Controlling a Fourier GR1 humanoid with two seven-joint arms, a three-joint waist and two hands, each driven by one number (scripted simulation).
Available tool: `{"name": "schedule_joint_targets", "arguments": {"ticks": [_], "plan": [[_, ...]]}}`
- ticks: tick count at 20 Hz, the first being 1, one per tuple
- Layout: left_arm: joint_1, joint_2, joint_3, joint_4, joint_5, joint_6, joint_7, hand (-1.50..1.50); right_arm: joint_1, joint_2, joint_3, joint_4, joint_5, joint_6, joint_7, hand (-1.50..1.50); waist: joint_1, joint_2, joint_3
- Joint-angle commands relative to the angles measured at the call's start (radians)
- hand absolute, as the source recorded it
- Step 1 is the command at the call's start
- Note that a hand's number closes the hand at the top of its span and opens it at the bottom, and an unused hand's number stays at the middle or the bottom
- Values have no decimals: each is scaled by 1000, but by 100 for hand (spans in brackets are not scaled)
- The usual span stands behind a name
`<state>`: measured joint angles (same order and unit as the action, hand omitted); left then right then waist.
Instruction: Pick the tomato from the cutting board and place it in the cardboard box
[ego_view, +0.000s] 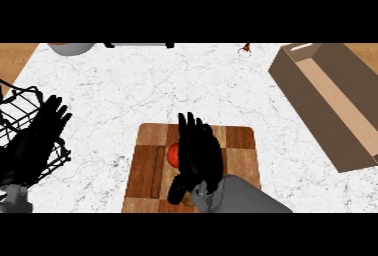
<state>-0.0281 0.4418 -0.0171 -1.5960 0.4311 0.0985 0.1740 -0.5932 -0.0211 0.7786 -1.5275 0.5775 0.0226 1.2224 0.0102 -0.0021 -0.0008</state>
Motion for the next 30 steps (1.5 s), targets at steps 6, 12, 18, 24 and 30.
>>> {"name": "schedule_joint_targets", "arguments": {"ticks": [6,12,18,24,30], "plan": [[-19,-20,9,23,-28,-13,-6,0,-78,20,5,113,-6,-24,144,-150,-2,3,0],[-56,-20,16,4,-15,-13,42,0,-163,20,44,167,-95,-43,225,-150,11,2,0],[-30,-49,3,-9,-49,7,27,0,-169,20,-49,235,-102,9,150,-150,-2,3,0],[-9,-45,16,-15,-56,1,35,0,-179,20,60,279,-124,-86,212,-150,14,2,0],[20,-29,54,3,-28,-67,-1,0,-169,20,63,317,-152,-89,179,-150,11,1,0]]}}
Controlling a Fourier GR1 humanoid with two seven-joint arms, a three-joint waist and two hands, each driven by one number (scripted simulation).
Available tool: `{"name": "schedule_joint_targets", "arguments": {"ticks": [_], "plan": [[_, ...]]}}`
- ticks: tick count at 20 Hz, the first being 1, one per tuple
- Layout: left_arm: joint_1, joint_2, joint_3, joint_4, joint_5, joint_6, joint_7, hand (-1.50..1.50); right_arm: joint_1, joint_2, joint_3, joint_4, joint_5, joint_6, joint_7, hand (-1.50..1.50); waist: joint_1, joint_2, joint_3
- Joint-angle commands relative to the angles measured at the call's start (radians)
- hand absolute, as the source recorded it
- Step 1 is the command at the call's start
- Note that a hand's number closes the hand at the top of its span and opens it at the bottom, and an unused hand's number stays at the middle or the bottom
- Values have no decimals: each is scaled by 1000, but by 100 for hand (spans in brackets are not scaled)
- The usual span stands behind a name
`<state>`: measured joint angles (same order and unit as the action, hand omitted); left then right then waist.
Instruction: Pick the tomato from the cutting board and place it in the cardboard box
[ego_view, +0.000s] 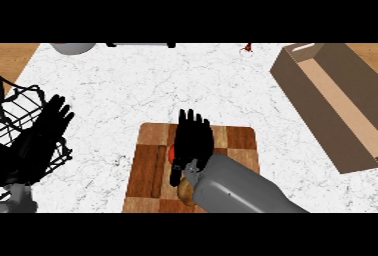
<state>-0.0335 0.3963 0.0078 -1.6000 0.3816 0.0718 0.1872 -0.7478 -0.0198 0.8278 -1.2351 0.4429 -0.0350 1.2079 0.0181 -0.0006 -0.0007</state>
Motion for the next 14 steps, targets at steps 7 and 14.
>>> {"name": "schedule_joint_targets", "arguments": {"ticks": [7,14], "plan": [[-16,-32,1,-15,-23,22,29,0,-6,19,22,61,-36,-19,156,-150,-11,-1,1],[-28,-5,52,-15,8,-20,52,0,6,19,35,109,-61,-36,119,-150,-12,-1,1]]}}
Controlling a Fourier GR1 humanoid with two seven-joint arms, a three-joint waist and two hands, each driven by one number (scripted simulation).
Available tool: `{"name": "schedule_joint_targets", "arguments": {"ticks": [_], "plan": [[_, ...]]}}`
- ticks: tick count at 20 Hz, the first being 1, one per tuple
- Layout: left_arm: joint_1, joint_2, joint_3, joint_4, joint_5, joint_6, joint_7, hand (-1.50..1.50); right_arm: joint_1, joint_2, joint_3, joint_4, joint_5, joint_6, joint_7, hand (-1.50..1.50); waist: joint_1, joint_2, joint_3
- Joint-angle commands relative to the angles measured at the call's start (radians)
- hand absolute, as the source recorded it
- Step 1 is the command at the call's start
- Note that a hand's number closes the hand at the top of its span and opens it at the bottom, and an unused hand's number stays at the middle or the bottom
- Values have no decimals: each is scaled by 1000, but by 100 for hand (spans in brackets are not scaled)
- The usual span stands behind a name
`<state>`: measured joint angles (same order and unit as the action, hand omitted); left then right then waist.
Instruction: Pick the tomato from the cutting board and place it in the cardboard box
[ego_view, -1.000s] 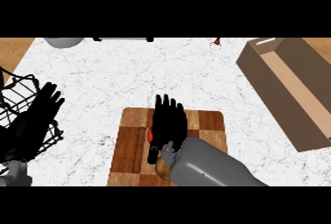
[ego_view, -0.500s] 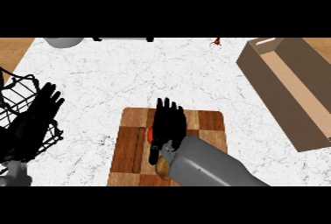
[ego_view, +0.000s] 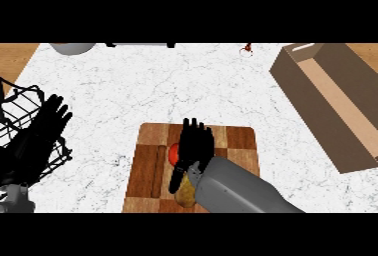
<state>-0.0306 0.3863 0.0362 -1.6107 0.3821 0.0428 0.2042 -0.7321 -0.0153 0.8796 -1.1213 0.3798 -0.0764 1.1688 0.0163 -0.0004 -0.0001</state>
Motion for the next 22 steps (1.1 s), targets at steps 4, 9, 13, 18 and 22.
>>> {"name": "schedule_joint_targets", "arguments": {"ticks": [4,9,13,18,22], "plan": [[12,25,47,-52,19,-20,42,0,3,15,22,41,8,-72,128,-150,0,0,0],[22,-36,9,-36,-39,4,6,0,-60,15,65,35,-12,-98,125,150,2,1,0],[45,-24,25,-75,-18,-18,54,0,-56,15,63,95,14,-96,58,150,3,1,0],[29,-37,31,-47,-50,-22,25,0,-60,-76,-55,172,19,-31,-191,150,-9,2,0],[-12,-59,6,-49,-69,17,51,0,-94,-286,-167,311,-68,30,-494,150,-2,12,2]]}}
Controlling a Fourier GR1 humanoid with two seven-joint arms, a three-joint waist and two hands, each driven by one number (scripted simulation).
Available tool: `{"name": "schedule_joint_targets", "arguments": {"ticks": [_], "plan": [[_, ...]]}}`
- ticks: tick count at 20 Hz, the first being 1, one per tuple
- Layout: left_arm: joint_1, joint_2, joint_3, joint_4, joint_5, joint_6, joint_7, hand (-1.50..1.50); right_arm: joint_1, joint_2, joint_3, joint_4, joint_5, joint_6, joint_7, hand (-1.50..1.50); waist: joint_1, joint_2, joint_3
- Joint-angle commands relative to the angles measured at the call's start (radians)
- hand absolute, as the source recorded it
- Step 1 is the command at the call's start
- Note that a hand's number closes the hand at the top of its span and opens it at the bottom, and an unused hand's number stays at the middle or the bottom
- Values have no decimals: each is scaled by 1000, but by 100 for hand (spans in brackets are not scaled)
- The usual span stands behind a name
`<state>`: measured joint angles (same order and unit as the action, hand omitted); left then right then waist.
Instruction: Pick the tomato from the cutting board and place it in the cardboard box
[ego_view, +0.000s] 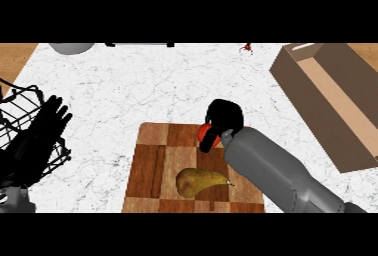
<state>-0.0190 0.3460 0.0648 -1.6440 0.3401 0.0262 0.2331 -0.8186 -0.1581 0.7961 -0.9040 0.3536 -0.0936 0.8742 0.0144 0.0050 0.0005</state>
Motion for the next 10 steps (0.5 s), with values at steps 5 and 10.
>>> {"name": "schedule_joint_targets", "arguments": {"ticks": [5,10], "plan": [[39,9,32,-63,23,-29,44,0,-85,-81,-162,296,9,74,-326,150,7,-1,0],[-10,-37,11,27,-35,-14,-2,0,-111,-73,-165,255,120,6,-242,150,-11,-6,-1]]}}
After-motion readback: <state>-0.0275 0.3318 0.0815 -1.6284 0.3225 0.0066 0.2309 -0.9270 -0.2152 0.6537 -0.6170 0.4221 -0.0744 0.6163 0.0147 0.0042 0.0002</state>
